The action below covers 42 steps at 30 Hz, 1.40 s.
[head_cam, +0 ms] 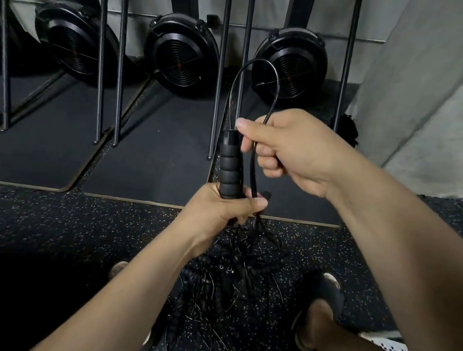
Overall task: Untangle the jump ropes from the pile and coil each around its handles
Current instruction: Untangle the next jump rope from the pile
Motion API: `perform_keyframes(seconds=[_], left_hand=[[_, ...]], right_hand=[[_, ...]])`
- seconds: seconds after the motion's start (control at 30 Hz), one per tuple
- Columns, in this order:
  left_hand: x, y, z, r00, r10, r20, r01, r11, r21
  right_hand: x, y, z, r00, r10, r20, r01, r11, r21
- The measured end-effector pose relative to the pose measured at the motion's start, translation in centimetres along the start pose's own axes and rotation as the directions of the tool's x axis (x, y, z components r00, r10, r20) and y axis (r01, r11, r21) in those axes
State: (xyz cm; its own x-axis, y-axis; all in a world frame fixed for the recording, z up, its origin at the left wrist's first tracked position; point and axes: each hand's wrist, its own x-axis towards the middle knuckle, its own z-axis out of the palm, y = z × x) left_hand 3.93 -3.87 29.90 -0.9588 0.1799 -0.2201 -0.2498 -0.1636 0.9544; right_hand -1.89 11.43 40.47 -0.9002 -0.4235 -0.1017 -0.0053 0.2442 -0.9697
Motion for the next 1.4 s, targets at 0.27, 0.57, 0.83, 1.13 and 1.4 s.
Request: perform_keyframes(seconds=[0.27,0.57,0.83,1.13,1.4], left_hand=[[-0.3,0.6,-1.2,0.994,0.102,-0.030,-0.103,0.994,-0.046],[0.0,0.7,-1.6,0.993,0.092,-0.077,-0.097,0.993,-0.065],[-0.2,0.7,-1.5,1.000,0.022,-0.006,-0.021,0.999,0.046],[-0.1,-0.7,-0.5,0.999,0.002,0.043,-0.005,0.998,0.061],[-0.1,0.1,-0.9,0.996,0.092,0.002,-0.092,0.996,0.011]], right_hand=[[-2.4,5.5,-1.0,0.982,0.148,0.115,-0.112,0.956,-0.270],[-3.7,12.6,2.4,0.999,-0.001,0.037,0.021,0.843,-0.538],[-2.9,4.9,-0.5,0.982,-0.114,-0.150,0.082,0.975,-0.207],[-1.4,0.3,-2.2,0.962,-0.097,-0.255,0.165,0.951,0.262],[-4.1,5.8,-1.0,0.974,0.180,0.135,-0.111,0.908,-0.404]])
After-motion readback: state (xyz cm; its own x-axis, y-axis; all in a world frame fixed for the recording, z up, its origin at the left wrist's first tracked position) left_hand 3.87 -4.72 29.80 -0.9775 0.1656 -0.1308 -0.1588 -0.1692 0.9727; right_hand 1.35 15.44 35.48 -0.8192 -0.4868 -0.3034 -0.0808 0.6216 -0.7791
